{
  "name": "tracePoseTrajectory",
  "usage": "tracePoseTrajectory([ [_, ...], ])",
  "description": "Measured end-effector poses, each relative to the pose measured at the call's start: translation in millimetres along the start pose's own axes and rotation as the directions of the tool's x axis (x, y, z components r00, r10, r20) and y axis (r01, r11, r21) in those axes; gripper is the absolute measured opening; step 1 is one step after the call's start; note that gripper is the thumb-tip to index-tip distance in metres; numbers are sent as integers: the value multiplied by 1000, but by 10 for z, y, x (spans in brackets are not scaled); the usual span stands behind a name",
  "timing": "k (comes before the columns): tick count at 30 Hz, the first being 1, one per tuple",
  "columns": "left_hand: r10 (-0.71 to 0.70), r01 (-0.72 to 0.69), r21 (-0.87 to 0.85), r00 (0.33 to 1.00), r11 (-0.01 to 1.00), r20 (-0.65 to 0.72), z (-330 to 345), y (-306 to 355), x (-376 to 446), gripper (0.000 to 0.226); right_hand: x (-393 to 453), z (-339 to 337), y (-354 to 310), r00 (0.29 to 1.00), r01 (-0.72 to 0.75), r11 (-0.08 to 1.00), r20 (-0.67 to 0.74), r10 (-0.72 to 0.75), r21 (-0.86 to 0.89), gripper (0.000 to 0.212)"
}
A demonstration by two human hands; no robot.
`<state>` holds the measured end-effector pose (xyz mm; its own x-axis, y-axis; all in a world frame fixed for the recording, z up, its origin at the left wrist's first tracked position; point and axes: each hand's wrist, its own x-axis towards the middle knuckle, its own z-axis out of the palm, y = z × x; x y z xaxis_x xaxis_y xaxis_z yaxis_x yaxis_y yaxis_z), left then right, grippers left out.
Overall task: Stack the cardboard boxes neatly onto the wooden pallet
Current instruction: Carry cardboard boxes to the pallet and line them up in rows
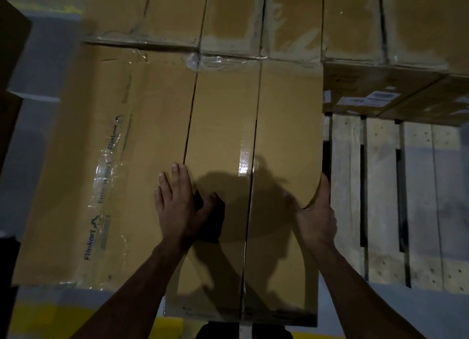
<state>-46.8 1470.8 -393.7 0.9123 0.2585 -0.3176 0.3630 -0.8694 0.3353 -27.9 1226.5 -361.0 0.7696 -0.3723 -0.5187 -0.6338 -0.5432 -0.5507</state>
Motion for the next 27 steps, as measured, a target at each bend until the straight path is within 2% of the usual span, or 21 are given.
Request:
tracePoseTrajectory([
  [8, 26, -29, 50, 998, 998, 55, -50, -11, 6, 110, 8, 21, 58, 1000, 10, 1000, -13, -10, -7, 99],
  [13, 40, -41, 15, 997, 999, 66, -112, -54, -10, 115, -112, 74, 84, 993, -108, 993, -51, 110, 39, 97],
  [18, -10, 26, -110, 990, 994, 144, -191, 12, 41, 106, -149, 86, 141, 989, -124, 981, -58, 134, 146, 86],
  [21, -32, 55, -199, 993, 978, 117, -170, 9, 60, 98, -145, 106, 163, 990, -93, 982, -92, 109, 165, 79],
  [27, -21, 53, -310, 994, 949, 106, -134, -28, 36, 99, -179, 123, 202, 987, -56, 984, -137, 80, 170, 73],
])
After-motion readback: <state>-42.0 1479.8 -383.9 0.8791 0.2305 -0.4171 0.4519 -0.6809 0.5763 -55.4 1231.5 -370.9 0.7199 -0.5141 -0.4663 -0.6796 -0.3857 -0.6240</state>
